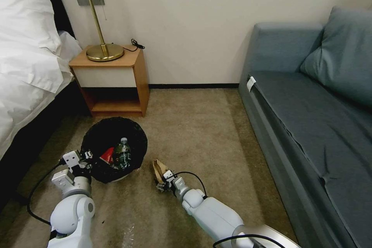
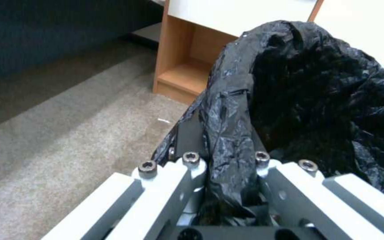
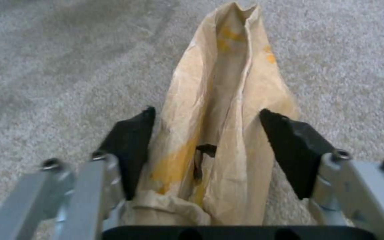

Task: Pick up the trash bin, then pick up the garbage on the floor and place it into the trash bin.

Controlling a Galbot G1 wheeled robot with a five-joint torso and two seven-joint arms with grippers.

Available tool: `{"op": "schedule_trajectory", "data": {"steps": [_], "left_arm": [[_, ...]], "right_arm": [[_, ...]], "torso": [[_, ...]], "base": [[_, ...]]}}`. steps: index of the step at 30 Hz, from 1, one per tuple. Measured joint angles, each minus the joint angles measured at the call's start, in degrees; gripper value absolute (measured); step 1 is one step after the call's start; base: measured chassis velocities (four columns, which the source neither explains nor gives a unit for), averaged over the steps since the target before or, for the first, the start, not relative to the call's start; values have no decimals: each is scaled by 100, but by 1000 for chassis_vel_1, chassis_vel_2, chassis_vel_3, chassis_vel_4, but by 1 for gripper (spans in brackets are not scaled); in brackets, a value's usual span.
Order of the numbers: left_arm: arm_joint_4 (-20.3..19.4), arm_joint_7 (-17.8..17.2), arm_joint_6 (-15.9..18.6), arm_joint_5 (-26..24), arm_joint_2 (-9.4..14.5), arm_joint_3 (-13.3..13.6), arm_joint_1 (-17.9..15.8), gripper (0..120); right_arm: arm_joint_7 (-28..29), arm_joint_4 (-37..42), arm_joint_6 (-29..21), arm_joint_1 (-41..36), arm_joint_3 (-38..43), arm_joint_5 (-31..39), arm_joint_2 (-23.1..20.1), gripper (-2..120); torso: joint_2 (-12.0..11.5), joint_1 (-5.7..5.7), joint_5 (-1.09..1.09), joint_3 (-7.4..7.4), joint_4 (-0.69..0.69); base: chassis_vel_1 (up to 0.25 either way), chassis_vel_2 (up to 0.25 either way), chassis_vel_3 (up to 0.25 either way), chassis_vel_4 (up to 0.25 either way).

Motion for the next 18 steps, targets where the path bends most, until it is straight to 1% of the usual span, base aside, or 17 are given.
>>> {"op": "schedule_trajectory", "data": {"steps": [1, 2, 4, 5, 6, 7, 8, 10, 11, 13, 14, 16, 18], "left_arm": [[6, -2, 0, 0, 0, 6, -14, 4], [6, -2, 0, 0, 0, 6, -14, 4], [14, -8, 3, 2, 3, 6, -29, 4], [14, -8, 3, 2, 3, 6, -29, 4], [19, -9, 5, 2, 6, 2, -30, 4], [23, -9, 6, 0, 8, -1, -30, 4], [23, -9, 6, 0, 8, -1, -30, 4], [33, -9, 6, -3, 11, -13, -21, 4], [33, -9, 6, -3, 11, -13, -21, 4], [37, -10, 7, -5, 11, -15, -20, 4], [37, -10, 7, -5, 11, -15, -20, 4], [48, -11, 8, -5, 11, -9, -37, 4], [54, -13, 11, -5, 11, -5, -48, 4]], "right_arm": [[3, 12, 1, -6, 2, 0, -10, 54], [3, 12, 1, -6, 2, 0, -10, 54], [15, 23, 4, -9, 9, -1, -21, 44], [15, 23, 4, -9, 9, -1, -21, 44], [20, 23, 7, -10, 9, -3, -23, 38], [23, 23, 11, -10, 9, -5, -23, 34], [23, 23, 11, -10, 9, -5, -23, 34], [31, 21, 19, -9, 10, -10, -18, 22], [31, 21, 19, -9, 10, -10, -18, 22], [36, 22, 26, -9, 12, -25, -8, 13], [36, 22, 26, -9, 12, -25, -8, 13], [41, 27, 33, -7, 32, -46, -7, 0], [44, 30, 37, -7, 41, -58, -9, 0]], "torso": [[0, 0, 0, 0, 0], [0, 0, 0, 0, 0], [0, 0, 0, 0, 0], [0, 0, 0, 0, 0], [0, 0, 0, 0, 0], [0, 0, 0, 0, 0], [0, 0, 0, 0, 0], [0, 0, 0, 0, 0], [0, 0, 0, 0, 0], [0, 0, 0, 0, 0], [0, 0, 0, 0, 0], [0, 0, 0, 0, 0], [0, 0, 0, 0, 0]], "base": [[0, 0, 0, 0], [0, 0, 0, 0], [0, 0, 0, 0], [0, 0, 0, 0], [0, 0, 0, 0], [0, 0, 0, 0], [0, 0, 0, 0], [0, 0, 0, 0], [0, 0, 0, 0], [0, 0, 0, 0], [0, 0, 0, 0], [0, 0, 0, 0], [0, 0, 0, 0]]}}
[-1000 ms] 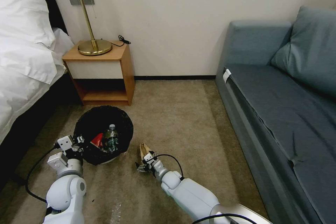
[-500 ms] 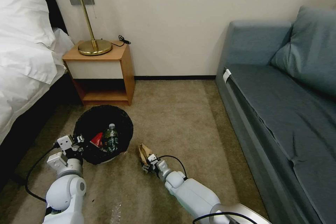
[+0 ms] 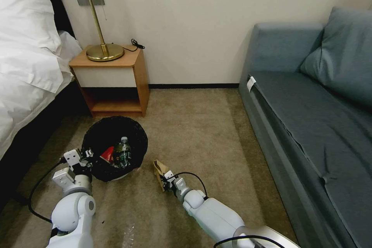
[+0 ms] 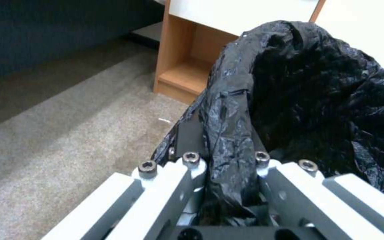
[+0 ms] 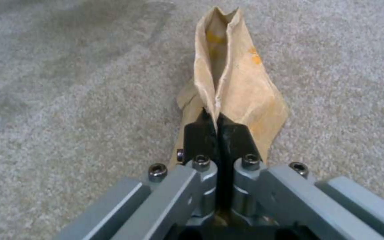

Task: Pick up the trash bin, then pick up the garbage on the floor and place it into the trash bin.

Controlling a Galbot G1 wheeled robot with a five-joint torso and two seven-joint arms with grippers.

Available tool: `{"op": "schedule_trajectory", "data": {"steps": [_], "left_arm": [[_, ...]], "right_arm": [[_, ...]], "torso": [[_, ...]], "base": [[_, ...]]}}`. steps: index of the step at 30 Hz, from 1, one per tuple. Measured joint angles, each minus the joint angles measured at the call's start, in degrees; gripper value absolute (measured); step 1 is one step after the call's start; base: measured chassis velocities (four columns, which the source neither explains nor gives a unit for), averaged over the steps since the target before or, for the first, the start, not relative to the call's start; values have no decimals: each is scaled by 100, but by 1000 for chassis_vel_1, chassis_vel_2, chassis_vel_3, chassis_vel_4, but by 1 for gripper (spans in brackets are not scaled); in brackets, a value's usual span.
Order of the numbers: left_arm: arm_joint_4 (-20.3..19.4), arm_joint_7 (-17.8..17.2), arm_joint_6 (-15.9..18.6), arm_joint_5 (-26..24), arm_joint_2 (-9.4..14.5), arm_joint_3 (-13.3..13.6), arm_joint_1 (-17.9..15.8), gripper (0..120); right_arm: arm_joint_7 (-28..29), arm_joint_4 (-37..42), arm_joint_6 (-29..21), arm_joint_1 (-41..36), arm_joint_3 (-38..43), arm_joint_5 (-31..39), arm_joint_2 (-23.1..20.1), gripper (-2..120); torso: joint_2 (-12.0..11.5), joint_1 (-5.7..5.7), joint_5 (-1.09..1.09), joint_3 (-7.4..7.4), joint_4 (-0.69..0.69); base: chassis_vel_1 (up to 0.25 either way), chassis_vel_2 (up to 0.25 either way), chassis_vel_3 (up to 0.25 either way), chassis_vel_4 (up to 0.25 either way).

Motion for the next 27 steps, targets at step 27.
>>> {"op": "schedule_trajectory", "data": {"steps": [27], "left_arm": [[186, 23, 2, -117, 55, 25, -161, 4]], "right_arm": [[666, 1016, 187, 324, 1292, 394, -118, 0]], "torso": [[0, 0, 0, 0, 0]], "base": [[0, 0, 0, 0]]}}
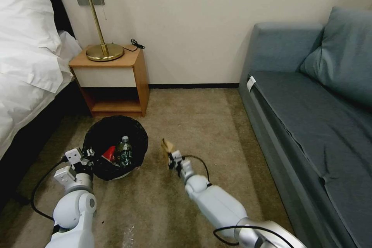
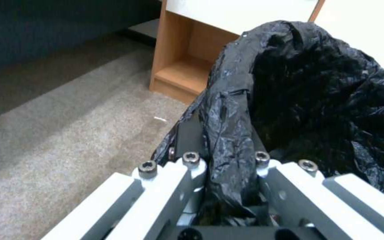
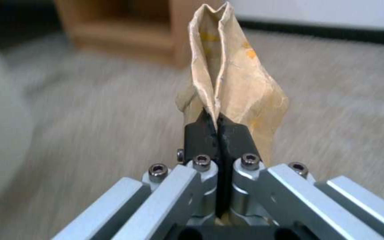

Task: Pick up the trash bin, then pick up the garbage on the floor and place it into the trash bin.

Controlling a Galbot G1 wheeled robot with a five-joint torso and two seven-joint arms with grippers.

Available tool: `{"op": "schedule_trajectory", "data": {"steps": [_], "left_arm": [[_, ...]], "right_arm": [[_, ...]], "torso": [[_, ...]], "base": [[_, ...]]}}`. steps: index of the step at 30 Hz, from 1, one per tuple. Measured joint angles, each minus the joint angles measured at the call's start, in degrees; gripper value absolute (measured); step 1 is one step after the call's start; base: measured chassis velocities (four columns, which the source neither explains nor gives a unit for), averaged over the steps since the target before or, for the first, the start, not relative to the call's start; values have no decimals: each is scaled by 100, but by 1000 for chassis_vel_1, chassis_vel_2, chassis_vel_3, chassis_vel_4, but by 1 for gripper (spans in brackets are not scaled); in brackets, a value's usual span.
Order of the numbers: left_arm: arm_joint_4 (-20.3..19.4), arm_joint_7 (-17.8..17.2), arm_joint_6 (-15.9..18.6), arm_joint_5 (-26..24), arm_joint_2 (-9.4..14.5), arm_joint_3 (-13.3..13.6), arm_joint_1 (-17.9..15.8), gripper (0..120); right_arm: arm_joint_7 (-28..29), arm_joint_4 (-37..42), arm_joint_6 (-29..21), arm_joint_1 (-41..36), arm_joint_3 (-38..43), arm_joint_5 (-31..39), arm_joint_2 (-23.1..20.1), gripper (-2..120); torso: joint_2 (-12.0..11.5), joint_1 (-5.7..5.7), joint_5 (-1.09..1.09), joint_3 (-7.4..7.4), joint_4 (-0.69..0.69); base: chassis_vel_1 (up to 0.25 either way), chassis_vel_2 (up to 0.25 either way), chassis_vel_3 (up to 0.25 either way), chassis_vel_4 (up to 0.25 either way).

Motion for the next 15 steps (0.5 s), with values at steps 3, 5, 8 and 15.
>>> {"op": "schedule_trajectory", "data": {"steps": [3, 5, 8, 15], "left_arm": [[12, 0, 0, -24, 32, 8, -29, 4], [36, 1, 2, -48, 57, 16, -51, 4], [70, 3, 2, -54, 60, 23, -55, 4], [187, 27, -14, -45, 20, 81, -62, 4]], "right_arm": [[108, 346, -17, 64, 178, 238, -34, 0], [207, 836, -38, 112, 276, 347, -79, 0], [286, 1088, -26, 150, 313, 351, -73, 0], [590, 2010, 23, 226, -150, 273, -127, 0]], "torso": [[0, 0, 0, 0, 0], [0, 0, 0, 0, 0], [0, 0, 0, 0, 0], [0, 0, -1, 0, 0]], "base": [[0, 0, 0, 0], [0, 0, 0, 0], [0, 0, 0, 0], [0, 0, 0, 0]]}}
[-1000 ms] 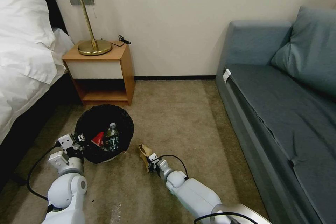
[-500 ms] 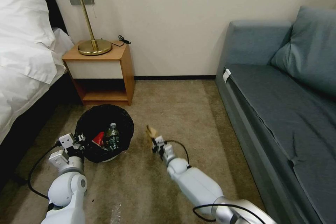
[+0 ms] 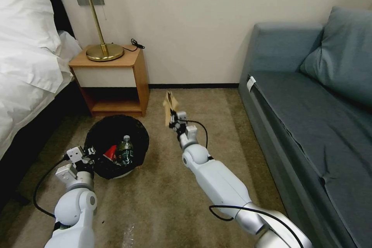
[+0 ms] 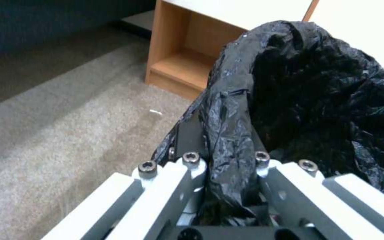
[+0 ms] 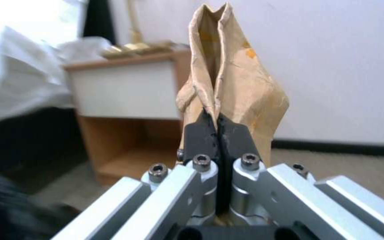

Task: Pick up the trash bin, then pick up the garbage on the floor and place it into the trash bin.

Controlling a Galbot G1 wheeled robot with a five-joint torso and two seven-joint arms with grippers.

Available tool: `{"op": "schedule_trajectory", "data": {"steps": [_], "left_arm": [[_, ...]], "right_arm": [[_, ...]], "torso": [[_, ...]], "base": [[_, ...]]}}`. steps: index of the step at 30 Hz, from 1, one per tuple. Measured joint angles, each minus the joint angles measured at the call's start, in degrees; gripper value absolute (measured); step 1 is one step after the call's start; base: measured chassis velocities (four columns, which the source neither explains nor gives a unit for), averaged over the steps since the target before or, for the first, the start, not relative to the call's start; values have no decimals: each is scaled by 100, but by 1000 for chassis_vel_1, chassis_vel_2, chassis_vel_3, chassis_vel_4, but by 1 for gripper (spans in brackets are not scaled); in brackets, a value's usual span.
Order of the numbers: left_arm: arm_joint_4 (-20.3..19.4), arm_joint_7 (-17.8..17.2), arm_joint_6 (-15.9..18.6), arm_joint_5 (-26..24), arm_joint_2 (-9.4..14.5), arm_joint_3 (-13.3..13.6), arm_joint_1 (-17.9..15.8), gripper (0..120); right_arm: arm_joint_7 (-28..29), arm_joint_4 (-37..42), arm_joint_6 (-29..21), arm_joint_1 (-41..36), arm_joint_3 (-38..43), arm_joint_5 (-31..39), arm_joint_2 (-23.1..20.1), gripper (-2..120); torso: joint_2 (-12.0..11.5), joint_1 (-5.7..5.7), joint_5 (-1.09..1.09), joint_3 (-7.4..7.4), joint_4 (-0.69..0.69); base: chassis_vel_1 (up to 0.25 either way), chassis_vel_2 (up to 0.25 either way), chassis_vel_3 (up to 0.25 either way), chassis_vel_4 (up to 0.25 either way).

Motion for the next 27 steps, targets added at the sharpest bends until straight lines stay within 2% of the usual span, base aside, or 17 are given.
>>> {"op": "schedule_trajectory", "data": {"steps": [5, 10, 17, 24, 27], "left_arm": [[15, -5, 0, 23, 2, 38, -61, 4], [-37, -40, 32, 78, -18, 92, -129, 4], [-109, -56, 52, 134, -72, 119, -102, 4], [-143, -61, 57, 140, -84, 115, -98, 4], [-146, -73, 61, 140, -85, 114, -119, 4]], "right_arm": [[339, 822, -165, -130, -689, 100, -23, 0], [503, 1257, -230, -233, -1400, 94, 52, 0], [489, 966, -99, -351, -1761, -198, 208, 0], [446, 740, -71, -437, -1768, -279, 120, 0], [494, 740, -125, -464, -1747, -276, 114, 5]], "torso": [[0, 0, 0, 0, 0], [0, 0, 0, 0, 0], [0, 0, 0, 0, 1], [0, 0, 0, -1, -1], [0, 0, 0, -1, -1]], "base": [[0, 0, 0, 0], [0, 0, 0, 0], [0, 0, 0, 0], [0, 0, 0, 0], [0, 0, 0, 0]]}}
